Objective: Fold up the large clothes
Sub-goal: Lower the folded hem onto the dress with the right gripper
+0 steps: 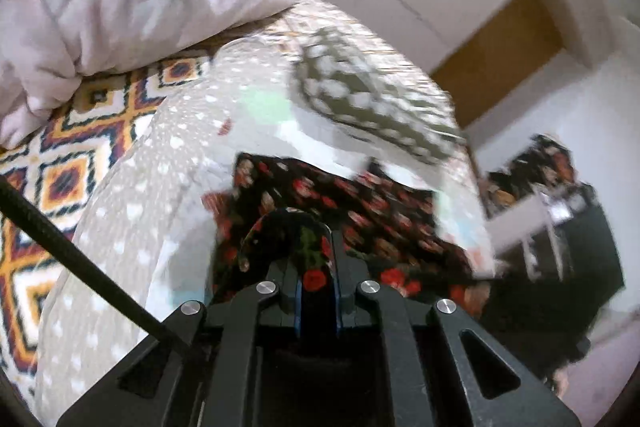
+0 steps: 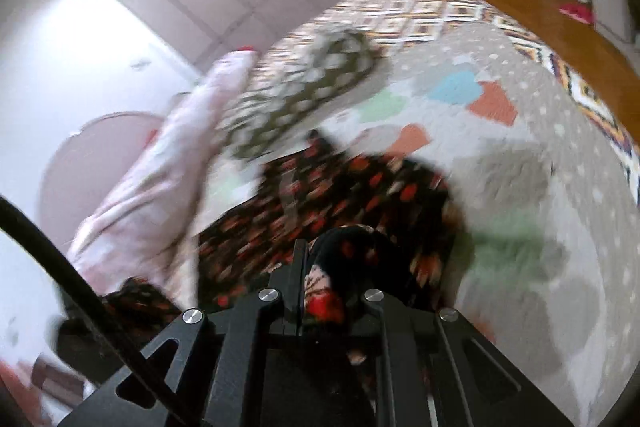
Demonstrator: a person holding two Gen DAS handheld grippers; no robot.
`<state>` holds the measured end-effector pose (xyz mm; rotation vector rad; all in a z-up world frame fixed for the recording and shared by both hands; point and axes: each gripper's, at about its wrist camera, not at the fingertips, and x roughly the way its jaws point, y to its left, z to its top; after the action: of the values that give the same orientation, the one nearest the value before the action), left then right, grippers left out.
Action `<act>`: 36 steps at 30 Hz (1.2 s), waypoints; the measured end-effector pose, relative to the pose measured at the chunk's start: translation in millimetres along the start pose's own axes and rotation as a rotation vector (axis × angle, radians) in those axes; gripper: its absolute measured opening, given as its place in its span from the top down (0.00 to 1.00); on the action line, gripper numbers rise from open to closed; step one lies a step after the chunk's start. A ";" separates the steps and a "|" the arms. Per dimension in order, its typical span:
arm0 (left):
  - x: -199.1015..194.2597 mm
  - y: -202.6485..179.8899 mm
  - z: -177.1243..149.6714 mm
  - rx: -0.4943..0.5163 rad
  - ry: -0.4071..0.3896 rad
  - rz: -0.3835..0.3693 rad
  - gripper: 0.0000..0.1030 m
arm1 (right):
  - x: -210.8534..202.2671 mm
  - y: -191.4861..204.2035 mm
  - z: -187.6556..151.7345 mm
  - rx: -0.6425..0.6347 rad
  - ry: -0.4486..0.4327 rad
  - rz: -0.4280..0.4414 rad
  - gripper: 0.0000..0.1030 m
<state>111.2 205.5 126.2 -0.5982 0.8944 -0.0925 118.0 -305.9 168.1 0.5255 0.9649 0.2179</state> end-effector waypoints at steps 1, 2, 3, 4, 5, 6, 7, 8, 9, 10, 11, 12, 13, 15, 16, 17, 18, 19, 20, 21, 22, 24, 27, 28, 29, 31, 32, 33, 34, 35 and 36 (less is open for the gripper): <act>18.0 4.7 6.9 -0.011 0.011 0.043 0.90 | 16.9 -3.8 8.2 0.003 0.007 -0.042 0.88; 31.7 8.1 10.9 -0.023 0.021 0.073 0.89 | 34.6 -8.1 15.6 0.011 0.015 -0.089 0.88; 43.0 14.3 13.1 -0.032 0.032 0.088 0.88 | 52.0 -13.3 21.5 0.021 0.025 -0.132 0.88; 52.0 18.2 15.1 -0.038 0.043 0.093 0.87 | 65.4 -17.7 25.6 0.024 0.037 -0.159 0.88; 58.4 20.7 15.8 -0.042 0.051 0.091 0.86 | 78.8 -22.9 28.1 0.024 0.051 -0.180 0.86; 64.8 22.6 16.7 -0.045 0.057 0.077 0.86 | 90.9 -27.6 30.4 0.021 0.068 -0.193 0.86; 67.8 24.3 16.6 -0.042 0.059 0.063 0.85 | 101.5 -32.2 32.6 0.021 0.079 -0.196 0.83; 69.5 24.9 16.8 -0.036 0.059 0.054 0.85 | 107.0 -34.7 33.8 0.021 0.082 -0.195 0.77; 70.1 26.1 17.5 -0.031 0.058 0.042 0.82 | 112.8 -37.7 34.8 0.024 0.089 -0.190 0.74; 68.9 28.6 17.5 -0.036 0.059 0.023 0.82 | 115.7 -39.2 36.0 0.030 0.095 -0.179 0.69; 66.9 31.7 18.3 -0.051 0.061 -0.005 0.79 | 118.1 -42.2 37.7 0.040 0.098 -0.159 0.61; 65.2 35.3 19.9 -0.072 0.063 -0.040 0.76 | 119.6 -45.6 39.7 0.056 0.098 -0.130 0.57; 62.3 38.8 21.8 -0.096 0.062 -0.077 0.73 | 118.5 -46.8 41.7 0.074 0.098 -0.100 0.49; 52.3 44.6 24.7 -0.149 0.046 -0.143 0.62 | 112.8 -53.6 47.7 0.143 0.088 -0.013 0.43; 45.9 46.6 26.3 -0.172 0.032 -0.169 0.59 | 108.3 -57.5 50.5 0.190 0.075 0.037 0.41; 37.9 47.7 28.1 -0.185 0.001 -0.176 0.50 | 103.3 -59.2 51.8 0.229 0.064 0.075 0.39; 28.5 48.2 29.8 -0.189 -0.034 -0.170 0.42 | 97.5 -64.1 54.0 0.279 0.050 0.125 0.39; 17.3 48.3 32.6 -0.188 -0.071 -0.158 0.40 | 93.0 -66.6 55.8 0.314 0.040 0.156 0.38; 9.5 48.5 35.1 -0.187 -0.092 -0.150 0.37 | 88.2 -68.6 57.6 0.338 0.027 0.173 0.38; 2.9 48.2 37.3 -0.184 -0.107 -0.134 0.36 | 81.0 -68.3 60.2 0.339 0.003 0.159 0.37; -3.7 46.3 38.8 -0.169 -0.115 -0.101 0.36 | 73.6 -66.5 62.6 0.326 -0.024 0.131 0.33; -12.5 37.1 38.1 -0.105 -0.120 -0.028 0.36 | 56.9 -61.7 67.5 0.288 -0.073 0.078 0.29; -21.0 19.3 26.4 0.013 -0.117 0.026 0.36 | 39.2 -50.6 67.7 0.208 -0.097 0.024 0.29; -22.6 11.6 18.5 0.060 -0.108 0.027 0.36 | 36.0 -41.9 64.7 0.158 -0.091 -0.006 0.30; -23.8 6.4 9.7 0.101 -0.096 0.024 0.36 | 35.3 -35.6 61.0 0.117 -0.080 -0.023 0.34; -19.5 -4.2 -8.9 0.169 -0.063 0.016 0.36 | 41.1 -16.3 48.4 0.010 -0.030 -0.039 0.50; -14.1 -8.3 -18.4 0.196 -0.042 0.015 0.36 | 48.5 -8.2 40.8 -0.030 0.007 -0.040 0.59; -7.1 -12.1 -26.4 0.221 -0.021 0.019 0.36 | 55.0 -2.8 34.6 -0.058 0.032 -0.047 0.62; 2.0 -15.7 -32.9 0.246 0.004 0.029 0.36 | 63.8 4.2 28.2 -0.092 0.055 -0.064 0.67; 11.2 -18.9 -37.3 0.270 0.023 0.039 0.36 | 73.4 11.9 22.4 -0.130 0.073 -0.094 0.67; 19.5 -21.7 -39.6 0.290 0.040 0.048 0.36 | 83.7 18.4 17.7 -0.160 0.088 -0.127 0.67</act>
<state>97.2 163.4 105.0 -0.3049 0.9136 -0.1878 180.5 -262.3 125.1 0.3091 1.0527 0.2034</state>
